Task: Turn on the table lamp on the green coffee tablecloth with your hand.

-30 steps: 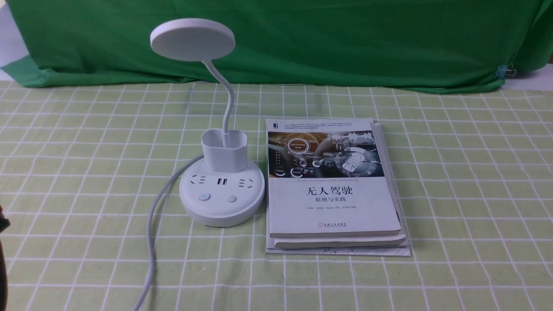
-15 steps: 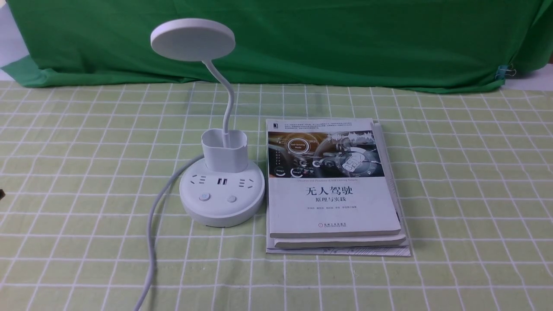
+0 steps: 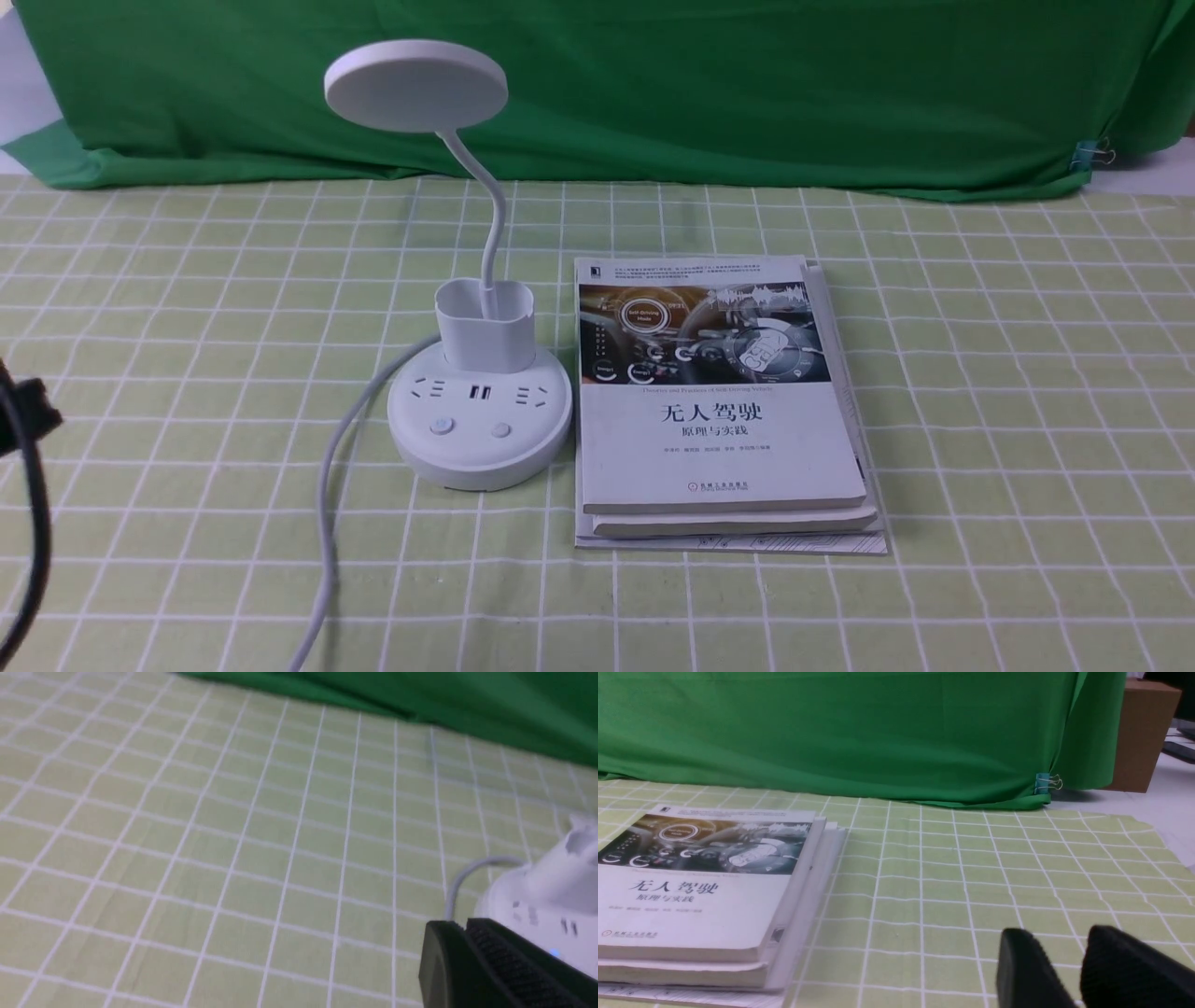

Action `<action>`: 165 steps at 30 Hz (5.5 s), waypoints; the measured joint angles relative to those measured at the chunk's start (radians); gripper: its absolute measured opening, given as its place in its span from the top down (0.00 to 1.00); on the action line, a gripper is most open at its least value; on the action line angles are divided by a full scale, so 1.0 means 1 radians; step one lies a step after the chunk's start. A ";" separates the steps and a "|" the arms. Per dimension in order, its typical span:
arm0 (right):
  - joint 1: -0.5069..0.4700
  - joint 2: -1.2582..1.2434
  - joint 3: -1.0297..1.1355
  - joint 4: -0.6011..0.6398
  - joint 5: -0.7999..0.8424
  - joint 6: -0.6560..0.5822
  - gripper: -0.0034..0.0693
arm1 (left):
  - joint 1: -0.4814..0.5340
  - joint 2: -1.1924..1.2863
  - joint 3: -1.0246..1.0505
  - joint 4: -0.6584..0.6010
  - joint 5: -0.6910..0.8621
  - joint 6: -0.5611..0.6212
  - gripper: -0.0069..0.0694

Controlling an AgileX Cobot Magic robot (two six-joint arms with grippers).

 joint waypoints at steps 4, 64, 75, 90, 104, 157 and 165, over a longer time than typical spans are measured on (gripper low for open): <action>0.000 0.000 0.000 0.000 0.000 0.000 0.62 | 0.000 0.135 -0.055 -0.200 0.082 0.223 0.88; 0.000 0.000 0.000 0.000 0.000 0.000 0.62 | -0.602 1.058 -0.631 0.280 0.113 -0.211 0.88; 0.000 0.000 0.000 0.000 0.000 0.000 0.62 | -0.602 1.058 -0.631 0.274 0.151 -0.207 0.88; 0.000 0.000 0.000 0.000 0.000 0.000 0.62 | -0.602 1.058 -0.631 0.274 0.114 -0.206 0.88; 0.000 0.000 0.000 0.000 0.000 0.000 0.62 | -0.602 1.073 -0.633 0.252 0.132 -0.188 0.88; 0.000 0.000 0.000 0.000 0.000 0.000 0.62 | -0.602 -0.319 0.087 0.129 0.176 -0.207 0.88; 0.000 0.000 0.000 0.000 0.000 0.000 0.62 | -0.602 -0.334 0.088 0.143 0.180 -0.210 0.88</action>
